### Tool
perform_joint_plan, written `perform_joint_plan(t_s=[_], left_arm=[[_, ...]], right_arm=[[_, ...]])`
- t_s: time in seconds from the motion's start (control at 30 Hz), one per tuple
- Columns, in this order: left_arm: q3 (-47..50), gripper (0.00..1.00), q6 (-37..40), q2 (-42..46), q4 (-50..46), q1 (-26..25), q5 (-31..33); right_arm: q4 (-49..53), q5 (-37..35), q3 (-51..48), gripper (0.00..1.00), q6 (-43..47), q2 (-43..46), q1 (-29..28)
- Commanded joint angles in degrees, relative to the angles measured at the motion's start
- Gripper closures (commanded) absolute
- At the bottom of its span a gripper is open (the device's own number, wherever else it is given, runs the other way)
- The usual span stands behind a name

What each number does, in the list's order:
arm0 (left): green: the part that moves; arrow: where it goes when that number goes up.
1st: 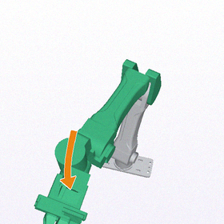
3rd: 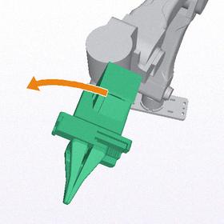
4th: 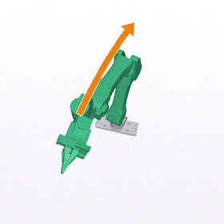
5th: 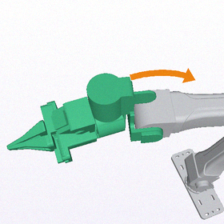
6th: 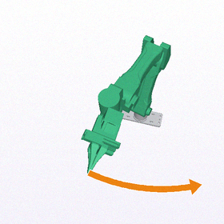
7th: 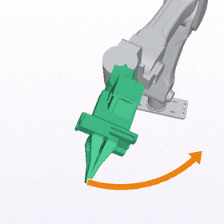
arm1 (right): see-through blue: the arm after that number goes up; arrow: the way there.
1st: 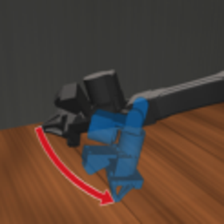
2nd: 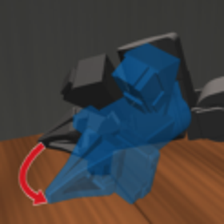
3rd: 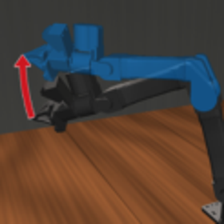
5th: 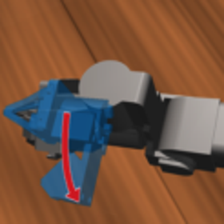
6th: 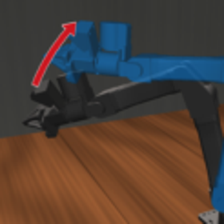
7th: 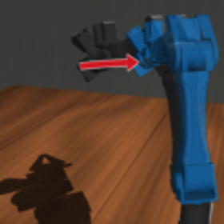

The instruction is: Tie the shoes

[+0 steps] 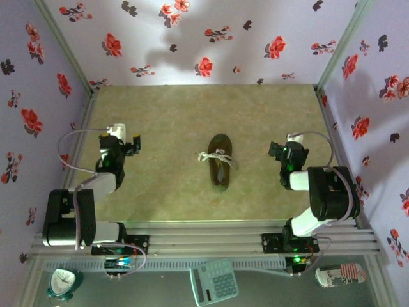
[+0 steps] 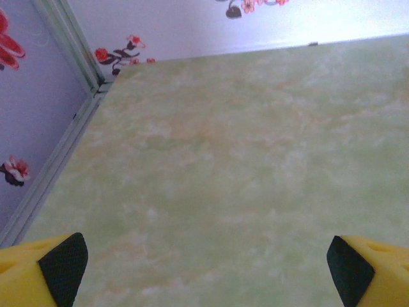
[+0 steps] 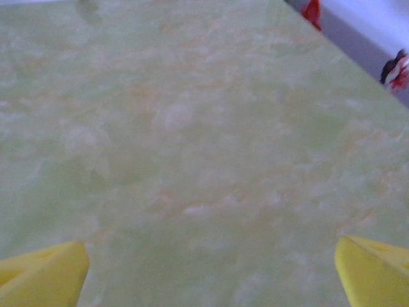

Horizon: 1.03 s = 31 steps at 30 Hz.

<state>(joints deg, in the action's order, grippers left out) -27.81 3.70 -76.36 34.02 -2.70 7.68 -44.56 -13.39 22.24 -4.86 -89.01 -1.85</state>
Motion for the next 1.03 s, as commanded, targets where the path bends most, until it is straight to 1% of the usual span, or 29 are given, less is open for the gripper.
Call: perform_joint_plan(t_s=[0.0, 0.07, 0.13, 0.17, 0.2, 0.23, 0.27, 0.37, 0.4, 0.47, 0.57, 0.93, 1.0], left_arm=[[0.17, 0.00, -3.31, 3.14, -4.84, 0.15, -3.94], [3.44, 0.00, -4.40, 3.34, -2.30, 0.24, -3.02], [6.16, 0.00, -4.02, 1.97, 2.07, 0.32, -2.77], [6.81, 0.00, -2.86, 1.45, 4.48, 0.26, -3.84], [7.97, 0.00, -0.99, 0.28, 9.87, 0.33, -5.73], [8.42, 0.00, 0.02, -1.86, 13.82, 0.31, -6.08], [7.05, 0.00, -1.66, -4.28, 13.00, 1.50, -5.80], [5.77, 0.00, -3.15, -12.69, 18.82, 3.52, -7.55], [4.87, 0.00, -3.78, -11.05, 13.93, 3.79, -7.42], [4.88, 0.00, -4.57, -11.89, 15.65, 3.97, -5.41], [5.21, 0.00, -4.58, -11.72, 16.09, 3.77, -4.68], [4.60, 0.00, -4.19, -12.03, 15.24, 3.58, -5.05], [6.09, 0.00, -3.42, -11.69, 17.69, 3.10, -5.51]], right_arm=[[-7.39, 3.02, -0.33, 0.01, 0.82, -0.66, 0.18], [-5.04, 3.10, 0.27, 0.01, 0.57, 0.00, 0.18], [-6.18, 3.12, 0.17, 0.01, 0.64, -0.39, 0.26], [-5.94, 3.10, 0.13, 0.01, 0.64, -0.32, 0.27], [-5.64, 3.05, 0.14, 0.01, 0.65, -0.14, 0.22], [-5.84, 3.02, 0.15, 0.01, 0.64, -0.23, 0.24], [-5.98, 3.07, 0.15, 0.01, 0.67, -0.32, 0.26], [-5.93, 3.17, 0.08, 0.01, 0.65, -0.20, 0.26], [-5.90, 3.23, 0.15, 0.01, 0.56, -0.26, 0.34], [-5.85, 3.30, 0.17, 0.01, 0.61, -0.23, 0.35], [-5.89, 3.28, 0.14, 0.01, 0.64, -0.25, 0.33], [-5.80, 3.33, 0.17, 0.01, 0.56, -0.29, 0.35], [-6.05, 3.29, 0.05, 0.01, 0.69, -0.16, 0.35]])
